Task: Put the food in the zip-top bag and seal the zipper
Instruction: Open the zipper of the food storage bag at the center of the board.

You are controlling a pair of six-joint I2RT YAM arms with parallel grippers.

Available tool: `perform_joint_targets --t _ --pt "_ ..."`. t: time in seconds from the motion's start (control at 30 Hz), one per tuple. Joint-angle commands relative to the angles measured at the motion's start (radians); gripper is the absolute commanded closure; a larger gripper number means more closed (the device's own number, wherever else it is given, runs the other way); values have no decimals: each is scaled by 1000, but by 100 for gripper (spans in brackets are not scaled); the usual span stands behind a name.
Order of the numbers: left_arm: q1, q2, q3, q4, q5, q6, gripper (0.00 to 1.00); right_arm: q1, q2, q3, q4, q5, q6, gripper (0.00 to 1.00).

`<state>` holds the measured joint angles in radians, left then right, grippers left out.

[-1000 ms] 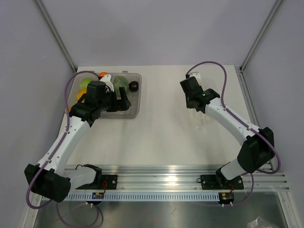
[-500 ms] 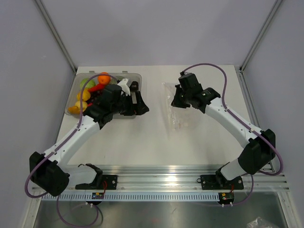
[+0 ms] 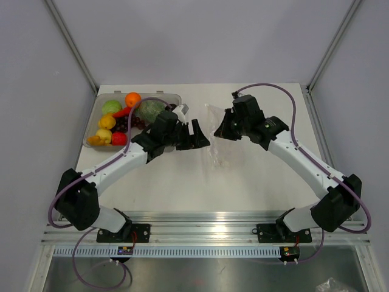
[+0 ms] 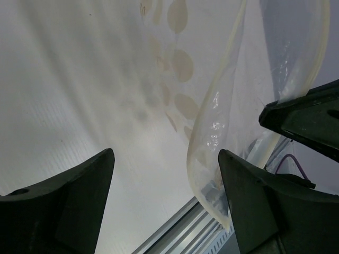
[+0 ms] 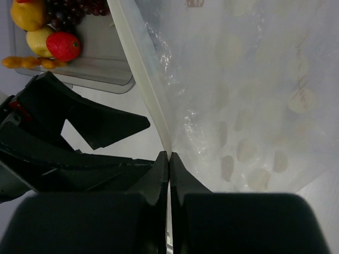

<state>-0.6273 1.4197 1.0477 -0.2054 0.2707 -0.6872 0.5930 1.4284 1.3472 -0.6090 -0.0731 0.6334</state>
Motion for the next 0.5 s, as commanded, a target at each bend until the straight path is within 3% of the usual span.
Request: perform_joint_targets --t 0.0,0.2,0.3,0.33,0.4,0.47 --pt "-21 8 28 120 35 -43 20 8 -48 -11 38 -34 20 100" --pt "-38 54 43 156 36 -75 27 7 -59 -36 41 -47 32 100" --pt "-45 82 76 156 47 -83 36 7 -51 -40 35 -47 34 100" --pt "-48 88 89 149 42 -78 52 8 -46 -37 29 -37 29 100" --pt "-49 108 118 78 32 -69 72 8 -34 -28 -21 -12 12 100" --pt "-48 117 179 -59 -14 -34 97 7 -16 27 -110 141 -40 100"
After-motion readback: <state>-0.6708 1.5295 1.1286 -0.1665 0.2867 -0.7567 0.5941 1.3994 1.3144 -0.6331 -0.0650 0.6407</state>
